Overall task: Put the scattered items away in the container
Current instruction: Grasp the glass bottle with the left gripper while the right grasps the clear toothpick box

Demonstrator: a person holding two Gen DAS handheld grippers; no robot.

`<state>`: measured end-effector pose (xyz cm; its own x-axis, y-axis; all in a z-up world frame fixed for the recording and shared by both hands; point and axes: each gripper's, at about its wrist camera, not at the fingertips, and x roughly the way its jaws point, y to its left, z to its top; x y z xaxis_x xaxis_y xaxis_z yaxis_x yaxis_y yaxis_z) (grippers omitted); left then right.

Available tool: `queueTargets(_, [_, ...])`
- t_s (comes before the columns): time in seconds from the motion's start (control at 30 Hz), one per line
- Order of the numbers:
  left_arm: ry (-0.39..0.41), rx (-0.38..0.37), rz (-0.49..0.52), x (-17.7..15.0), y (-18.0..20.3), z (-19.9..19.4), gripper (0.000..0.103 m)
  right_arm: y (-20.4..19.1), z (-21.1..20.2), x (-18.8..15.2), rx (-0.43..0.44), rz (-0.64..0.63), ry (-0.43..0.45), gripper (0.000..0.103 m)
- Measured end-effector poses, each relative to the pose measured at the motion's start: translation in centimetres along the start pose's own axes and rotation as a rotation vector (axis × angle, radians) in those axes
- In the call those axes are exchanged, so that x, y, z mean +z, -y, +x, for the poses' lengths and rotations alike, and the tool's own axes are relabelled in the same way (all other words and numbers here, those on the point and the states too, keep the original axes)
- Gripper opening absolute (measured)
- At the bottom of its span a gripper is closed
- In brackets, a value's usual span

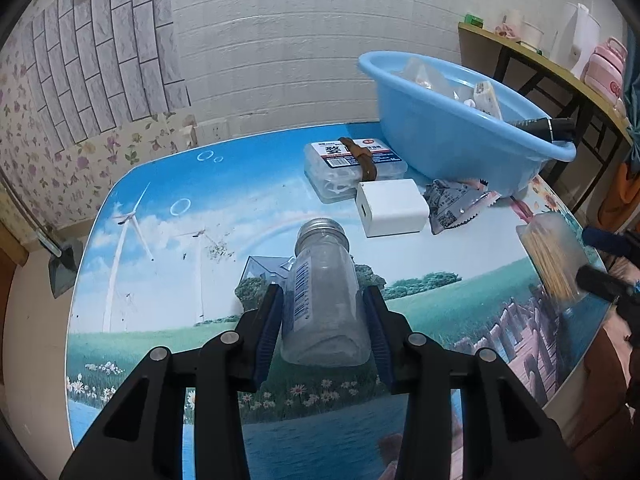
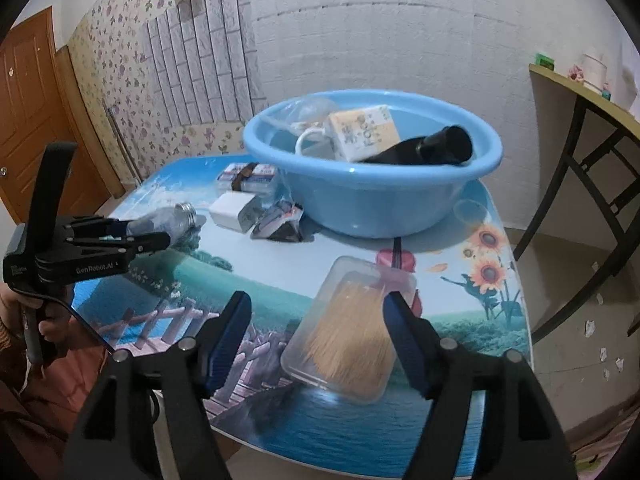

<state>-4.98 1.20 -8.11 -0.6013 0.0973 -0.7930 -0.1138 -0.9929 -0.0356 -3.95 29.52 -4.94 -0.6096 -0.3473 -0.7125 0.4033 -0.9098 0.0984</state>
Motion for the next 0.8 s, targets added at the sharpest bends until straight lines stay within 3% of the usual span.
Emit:
queueTargets(0.27, [-0.011, -0.007, 0.005, 0.0, -0.2, 0.3, 0.04, -1.2, 1.3, -0.6, -0.03, -0.082, -0.018, 0.082])
queueTargets(0.47, [-0.011, -0.007, -0.008, 0.1, -0.5, 0.6, 0.04, -0.1, 1.3, -0.5, -0.056, -0.046, 0.003, 0.082])
queueTargets(0.63, [-0.014, -0.009, -0.006, 0.1, -0.4, 0.8, 0.04, 0.6, 2.2, -0.7, -0.059, -0.033, -0.029, 0.089])
queueTargets(0.8, [-0.014, -0.012, -0.009, 0.1, -0.6, 0.7, 0.04, 0.9, 3.6, -1.4, -0.059, -0.007, -0.085, 0.09])
